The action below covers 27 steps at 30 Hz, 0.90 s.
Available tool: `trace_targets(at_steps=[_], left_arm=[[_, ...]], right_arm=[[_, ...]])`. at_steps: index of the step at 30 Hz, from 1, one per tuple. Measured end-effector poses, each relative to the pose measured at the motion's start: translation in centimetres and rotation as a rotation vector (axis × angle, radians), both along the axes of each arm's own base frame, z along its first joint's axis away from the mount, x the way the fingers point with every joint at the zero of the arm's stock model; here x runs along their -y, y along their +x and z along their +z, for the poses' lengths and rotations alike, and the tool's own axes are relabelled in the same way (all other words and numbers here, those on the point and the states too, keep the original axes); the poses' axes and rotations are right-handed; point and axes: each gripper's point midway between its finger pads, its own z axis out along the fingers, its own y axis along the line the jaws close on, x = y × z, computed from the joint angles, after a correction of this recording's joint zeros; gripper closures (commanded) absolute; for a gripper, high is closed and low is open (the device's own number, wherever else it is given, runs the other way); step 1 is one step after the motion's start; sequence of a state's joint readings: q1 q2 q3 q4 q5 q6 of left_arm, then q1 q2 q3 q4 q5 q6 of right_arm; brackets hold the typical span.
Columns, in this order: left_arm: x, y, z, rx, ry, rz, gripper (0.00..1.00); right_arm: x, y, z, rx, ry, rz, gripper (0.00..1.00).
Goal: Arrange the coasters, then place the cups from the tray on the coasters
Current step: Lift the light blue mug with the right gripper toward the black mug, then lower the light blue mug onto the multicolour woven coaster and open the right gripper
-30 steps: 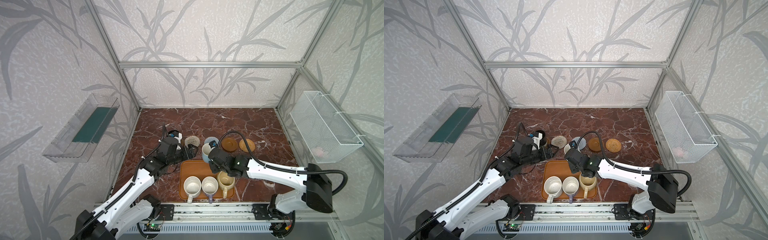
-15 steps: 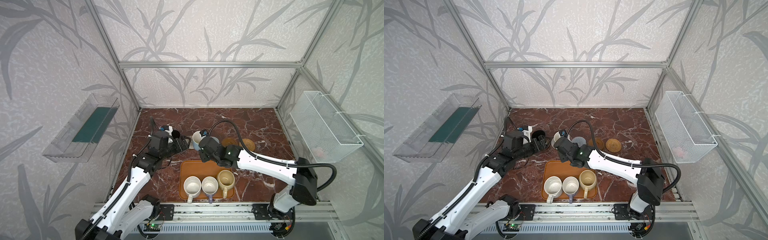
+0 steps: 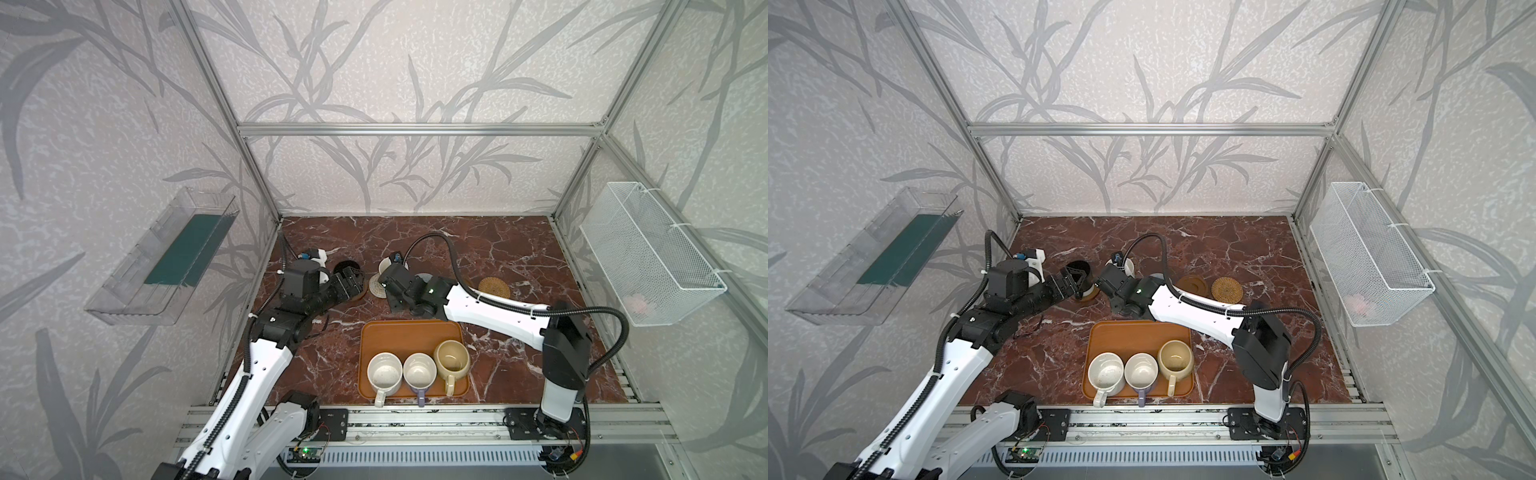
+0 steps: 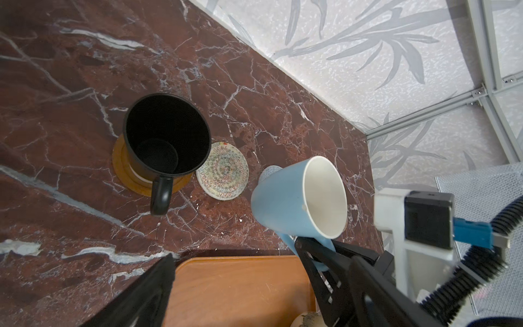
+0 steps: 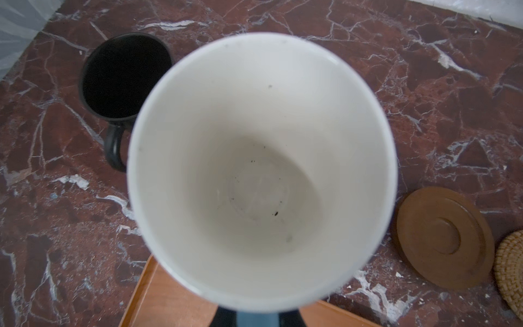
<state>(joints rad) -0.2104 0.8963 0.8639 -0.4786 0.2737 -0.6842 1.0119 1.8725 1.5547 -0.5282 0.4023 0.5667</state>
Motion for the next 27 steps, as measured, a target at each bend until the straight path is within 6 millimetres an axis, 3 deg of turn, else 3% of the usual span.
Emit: trace_targets(at_steps=[5,13,27], left_arm=[[-0.3,0.3,-1.1,-0.014,-0.014,0.003,0.04],[-0.7,0.1,-4.9,-0.102,-0.012,0.017,0.04],[-2.0,0.3,-6.6,-0.125,0.0,0.073,0.05]], right_arm=[[0.1,1.8,-1.0,-0.001,-0.027,-0.066,1.0],[-1.1,3.6,-2.3,0.005,-0.053,-0.095,1.0],[-3.3,5.4,-4.7,-0.037,-0.064,-0.091,1.0]])
